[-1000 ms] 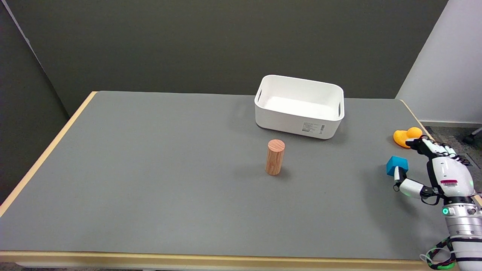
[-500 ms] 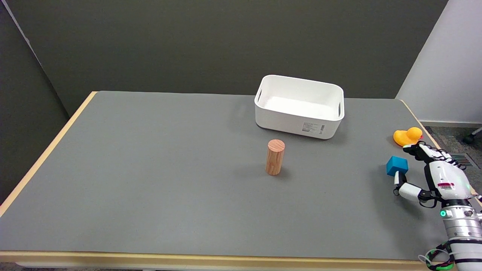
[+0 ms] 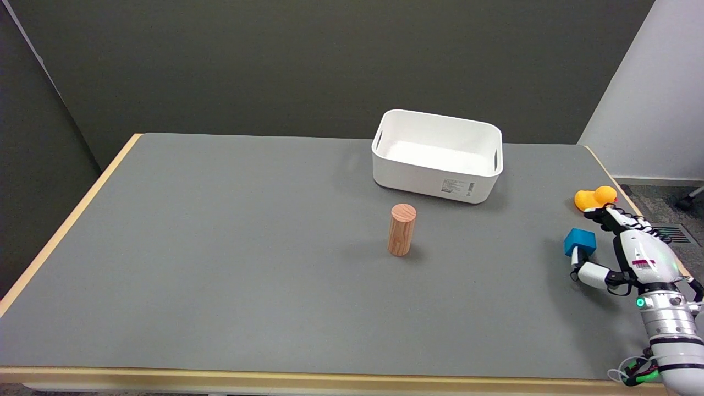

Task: Pick up the cube.

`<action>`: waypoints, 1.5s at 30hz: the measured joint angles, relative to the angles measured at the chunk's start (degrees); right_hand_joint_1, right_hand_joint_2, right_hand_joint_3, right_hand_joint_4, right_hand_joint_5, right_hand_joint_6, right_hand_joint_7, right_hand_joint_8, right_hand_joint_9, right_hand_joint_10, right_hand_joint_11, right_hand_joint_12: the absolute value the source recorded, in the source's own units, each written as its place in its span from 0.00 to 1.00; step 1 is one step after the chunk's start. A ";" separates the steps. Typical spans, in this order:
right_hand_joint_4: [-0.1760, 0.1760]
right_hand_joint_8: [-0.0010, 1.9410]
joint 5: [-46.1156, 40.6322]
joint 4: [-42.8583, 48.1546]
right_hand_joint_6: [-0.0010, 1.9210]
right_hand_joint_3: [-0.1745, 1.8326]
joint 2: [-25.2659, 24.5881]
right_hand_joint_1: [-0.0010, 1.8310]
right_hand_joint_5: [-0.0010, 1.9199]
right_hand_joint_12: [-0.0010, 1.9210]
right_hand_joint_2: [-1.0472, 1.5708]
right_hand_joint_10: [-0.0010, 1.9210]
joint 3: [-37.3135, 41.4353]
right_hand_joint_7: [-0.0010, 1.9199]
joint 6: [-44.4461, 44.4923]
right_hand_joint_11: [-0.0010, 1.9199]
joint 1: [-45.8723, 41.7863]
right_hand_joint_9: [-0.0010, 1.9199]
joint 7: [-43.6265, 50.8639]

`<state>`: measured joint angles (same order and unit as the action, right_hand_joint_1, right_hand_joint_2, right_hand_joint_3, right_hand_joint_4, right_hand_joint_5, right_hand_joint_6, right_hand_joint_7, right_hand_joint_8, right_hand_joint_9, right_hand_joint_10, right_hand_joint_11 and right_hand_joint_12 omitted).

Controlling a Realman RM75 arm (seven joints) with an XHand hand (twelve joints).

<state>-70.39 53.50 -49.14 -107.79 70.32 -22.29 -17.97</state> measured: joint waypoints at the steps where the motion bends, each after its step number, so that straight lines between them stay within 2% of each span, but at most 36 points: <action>1: 0.47 0.27 0.02 -0.11 0.38 0.58 0.02 0.54 0.18 0.72 0.67 0.50 -0.02 0.23 -0.19 0.10 0.15 0.19 -0.07; 4: 0.45 0.27 0.08 -0.42 0.38 0.58 0.05 0.54 0.18 0.72 0.67 0.51 -0.07 0.24 -0.77 0.10 0.62 0.19 -0.28; 8: 0.36 0.33 0.11 -0.71 0.43 0.57 0.07 0.54 0.21 0.74 0.67 0.55 -0.11 0.28 -1.23 0.12 1.02 0.23 -0.45; 12: 0.29 0.43 0.07 -0.91 0.51 0.55 0.07 0.53 0.24 0.77 0.68 0.60 -0.20 0.33 -1.61 0.15 1.38 0.27 -0.60; 14: 0.25 0.52 0.10 -1.06 0.57 0.55 0.07 0.53 0.26 0.82 0.68 0.66 -0.26 0.38 -1.78 0.19 1.54 0.32 -0.65; 16: 0.25 0.54 0.17 -1.30 0.59 0.55 0.05 0.53 0.27 0.84 0.68 0.67 -0.30 0.39 -1.94 0.21 1.69 0.34 -0.70; 17: 0.24 0.58 0.21 -1.35 0.64 0.46 0.02 0.56 0.28 0.85 0.72 0.68 -0.33 0.40 -1.98 0.21 1.75 0.34 -0.72; 19: 0.22 0.68 0.30 -1.45 0.79 0.21 -0.02 0.64 0.30 0.87 0.84 0.70 -0.36 0.45 -2.12 0.23 1.86 0.36 -0.75; 21: 0.20 0.68 0.40 -1.54 0.79 0.22 -0.04 0.64 0.30 0.88 0.83 0.71 -0.41 0.45 -2.18 0.23 1.98 0.36 -0.79; 23: 0.16 0.69 0.57 -1.61 0.78 0.14 -0.06 0.64 0.30 0.87 0.86 0.67 -0.43 0.45 -2.19 0.27 2.11 0.39 -0.83; 28: 0.11 0.71 1.02 -1.82 0.76 0.18 -0.13 0.65 0.31 0.94 0.84 0.74 -0.52 0.45 -2.29 0.28 2.34 0.37 -0.85; 31: 0.14 0.74 1.45 -1.91 0.76 0.19 -0.18 0.65 0.31 0.93 0.84 0.76 -0.57 0.44 -2.27 0.28 2.47 0.39 -0.86; 34: 0.00 0.71 1.92 -1.96 0.73 0.20 -0.23 0.73 0.31 0.95 0.83 0.83 -0.64 0.43 -2.11 0.26 2.62 0.38 -0.91; 45: 0.00 0.72 4.44 -1.40 0.72 0.27 -0.25 0.74 0.33 0.98 0.80 0.84 -0.23 0.44 0.27 0.25 3.53 0.39 -1.61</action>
<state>-65.95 52.10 -49.39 -108.02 70.59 -18.76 -19.58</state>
